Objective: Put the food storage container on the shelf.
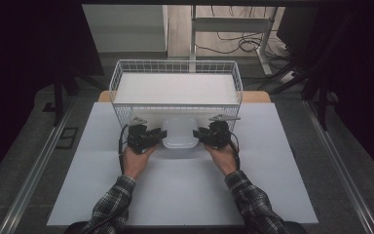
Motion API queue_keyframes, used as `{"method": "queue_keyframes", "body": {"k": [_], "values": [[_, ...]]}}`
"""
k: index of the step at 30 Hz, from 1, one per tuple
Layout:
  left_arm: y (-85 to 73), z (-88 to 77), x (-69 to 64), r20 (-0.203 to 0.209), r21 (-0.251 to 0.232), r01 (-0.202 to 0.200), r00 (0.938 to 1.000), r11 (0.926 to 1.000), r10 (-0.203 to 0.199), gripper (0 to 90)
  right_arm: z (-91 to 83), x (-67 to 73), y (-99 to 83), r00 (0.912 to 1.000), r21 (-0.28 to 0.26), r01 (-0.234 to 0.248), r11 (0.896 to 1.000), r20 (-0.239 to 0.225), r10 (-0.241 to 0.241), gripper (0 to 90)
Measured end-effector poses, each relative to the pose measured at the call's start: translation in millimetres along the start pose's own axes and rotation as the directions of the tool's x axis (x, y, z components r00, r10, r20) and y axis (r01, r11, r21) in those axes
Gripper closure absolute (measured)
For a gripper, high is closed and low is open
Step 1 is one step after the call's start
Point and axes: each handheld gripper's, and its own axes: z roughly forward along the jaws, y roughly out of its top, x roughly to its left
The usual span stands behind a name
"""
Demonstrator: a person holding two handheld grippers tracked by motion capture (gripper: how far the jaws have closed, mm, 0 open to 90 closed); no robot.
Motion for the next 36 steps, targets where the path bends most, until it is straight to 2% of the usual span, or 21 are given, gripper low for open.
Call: {"method": "queue_keyframes", "body": {"k": [7, 9, 12, 14, 16, 17, 18, 19, 21, 22, 25, 27, 28, 29, 30, 32, 33, 35, 36], "values": [[9.9, 6.4, 2.3, -0.049, -0.014, -0.024, 0.9985, 0.9996, 0.023, 55.5, 5.2, -1.6, 6.1, 0.9992, -0.032, 0.0, 0.999, 0.04, 0.001, 60.9], [14.1, 8.9, 1.1, -0.086, -0.02, -0.038, 0.9957, 0.9991, 0.036, 54.1, 7.4, -3.0, 9.1, 0.9986, -0.038, 0.013, 0.999, 0.052, -0.011, 60.7], [15.1, 7.0, 1.2, -0.078, -0.029, -0.043, 0.9961, 0.9986, 0.04, 50.9, 6.2, -3.4, 10.4, 0.9987, -0.033, 0.014, 0.999, 0.048, -0.013, 61.6], [14.0, 1.7, 0.0, -0.066, -0.031, -0.038, 0.9972, 0.9988, 0.036, 45.9, 1.5, -2.8, 10.6, 0.9982, -0.03, 0.047, 0.998, 0.039, -0.046, 65.9], [13.0, -0.9, -0.3, -0.061, -0.033, -0.042, 0.9973, 0.9986, 0.04, 44.0, -0.5, -2.3, 10.2, 0.998, -0.028, 0.054, 0.998, 0.035, -0.053, 67.9], [11.7, -3.7, -1.2, -0.054, -0.037, -0.04, 0.9978, 0.9985, 0.038, 42.3, -3.1, -1.7, 9.5, 0.9978, -0.033, 0.06, 0.998, 0.03, -0.059, 70.1], [10.4, -6.9, -2.1, -0.044, -0.039, -0.041, 0.9983, 0.9984, 0.039, 37.9, -9.0, 0.6, 7.8, 0.9974, -0.043, 0.071, 0.997, 0.017, -0.07, 76.0], [6.6, -13.5, -4.9, -0.023, -0.039, -0.051, 0.9985, 0.9979, 0.05, 35.1, -11.8, 2.4, 6.6, 0.9971, -0.041, 0.075, 0.996, 0.008, -0.075, 79.2], [4.5, -16.9, -6.7, -0.015, -0.033, -0.062, 0.998, 0.9976, 0.061, 28.4, -17.3, 6.9, 3.8, 0.9954, -0.036, 0.096, 0.995, -0.006, -0.096, 84.8], [-1.0, -24.2, -11.5, 0.001, -0.029, -0.079, 0.9969, 0.9965, 0.079, 26.2, -19.9, 9.4, 2.2, 0.9942, -0.032, 0.106, 0.994, -0.015, -0.106, 86.6], [-12.3, -37.0, -16.0, 0.032, -0.022, -0.108, 0.9936, 0.9939, 0.109, 20.6, -25.8, 17.0, -3.7, 0.9918, -0.044, 0.115, 0.992, -0.051, -0.117, 88.5], [-17.4, -40.7, -17.3, 0.04, -0.02, -0.1, 0.9941, 0.9948, 0.101, 17.3, -26.2, 21.6, -7.5, 0.9905, -0.035, 0.113, 0.993, -0.074, -0.115, 88.8], [-26.4, -46.2, -19.5, 0.045, 0.008, -0.105, 0.9934, 0.9944, 0.105, 14.5, -25.2, 24.1, -9.6, 0.9892, -0.028, 0.118, 0.993, -0.083, -0.12, 88.8], [-26.4, -46.2, -19.5, 0.045, 0.008, -0.105, 0.9934, 0.9944, 0.105, 12.3, -25.2, 24.1, -9.6, 0.9892, -0.028, 0.118, 0.993, -0.083, -0.12, 88.8], [-35.6, -52.4, -22.1, 0.036, 0.022, -0.126, 0.9915, 0.9918, 0.125, 10.9, -21.7, 29.5, -13.6, 0.9871, -0.005, 0.132, 0.991, -0.091, -0.132, 88.7], [-39.5, -55.9, -23.2, 0.034, 0.027, -0.133, 0.9906, 0.9907, 0.132, 10.2, -19.3, 31.7, -15.1, 0.9861, 0.006, 0.14, 0.99, -0.091, -0.139, 88.7], [-45.9, -63.2, -26.3, 0.021, 0.031, -0.146, 0.9892, 0.9889, 0.145, 8.6, -14.6, 35.2, -17.5, 0.9851, 0.017, 0.147, 0.989, -0.093, -0.145, 88.8], [-48.7, -67.2, -28.0, 0.01, 0.029, -0.156, 0.9878, 0.9874, 0.156, 7.1, -12.5, 36.7, -18.0, 0.9842, 0.026, 0.151, 0.988, -0.097, -0.148, 88.8], [-54.7, -75.4, -30.6, 0.003, 0.014, -0.174, 0.9848, 0.9847, 0.174, 6.8, -7.8, 40.1, -18.9, 0.9806, 0.037, 0.174, 0.984, -0.097, -0.17, 88.8]]}}
